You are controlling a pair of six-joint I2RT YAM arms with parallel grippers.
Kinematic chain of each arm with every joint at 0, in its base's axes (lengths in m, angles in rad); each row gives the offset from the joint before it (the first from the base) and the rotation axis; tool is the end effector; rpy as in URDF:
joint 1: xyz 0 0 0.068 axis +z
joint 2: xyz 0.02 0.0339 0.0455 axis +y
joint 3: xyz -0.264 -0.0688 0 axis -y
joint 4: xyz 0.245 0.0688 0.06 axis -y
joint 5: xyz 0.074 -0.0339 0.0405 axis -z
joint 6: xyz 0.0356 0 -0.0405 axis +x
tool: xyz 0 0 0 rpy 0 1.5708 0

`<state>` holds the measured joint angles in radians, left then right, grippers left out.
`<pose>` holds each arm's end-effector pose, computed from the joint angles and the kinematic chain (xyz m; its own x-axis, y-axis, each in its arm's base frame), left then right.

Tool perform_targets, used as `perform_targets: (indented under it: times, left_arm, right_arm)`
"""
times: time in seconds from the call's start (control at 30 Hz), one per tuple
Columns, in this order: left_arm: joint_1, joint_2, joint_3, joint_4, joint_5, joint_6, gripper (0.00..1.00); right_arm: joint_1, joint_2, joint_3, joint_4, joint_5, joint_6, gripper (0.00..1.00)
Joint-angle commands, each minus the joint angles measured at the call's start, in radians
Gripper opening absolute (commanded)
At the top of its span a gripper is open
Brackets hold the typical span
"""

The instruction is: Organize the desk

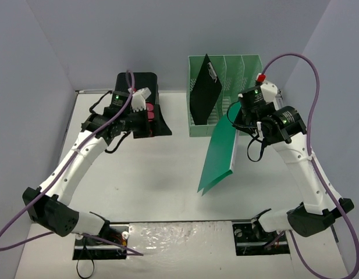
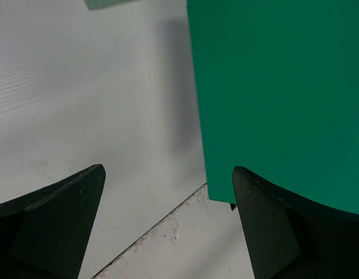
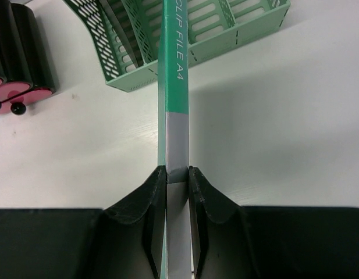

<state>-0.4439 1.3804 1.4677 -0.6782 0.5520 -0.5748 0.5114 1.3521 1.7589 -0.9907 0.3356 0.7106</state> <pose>0.2588 -0.1438 0.3957 -0.8349 -0.1156 -0.5382 0.3635 0.6185 -0.6967 0.2270 0.1140 0.4639 -0.5095 0.4203 -0.7508 0.1450 0.9020 0.4066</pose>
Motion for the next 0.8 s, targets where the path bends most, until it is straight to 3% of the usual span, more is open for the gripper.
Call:
perform_targets:
  times: [0.0,0.2,0.47,0.77]
  left_arm:
    - [-0.108,-0.010,0.064,0.084,0.080,-0.091,0.88]
    - [-0.248,0.029,0.151,-0.007,-0.008,-0.053,0.86]
    - [-0.272,0.027,0.063,0.099,0.059,-0.195,0.86]
    - [-0.318,0.047,0.141,-0.007,-0.007,-0.087,0.85]
  right_arm:
    - [0.009,-0.032,-0.041,0.067,0.035,0.020,0.00]
    - [0.010,-0.038,-0.077,0.114,0.052,0.014,0.00]
    - [0.021,-0.008,-0.002,0.153,0.154,-0.029,0.00]
    - [0.019,0.056,0.052,0.157,0.155,-0.042,0.00]
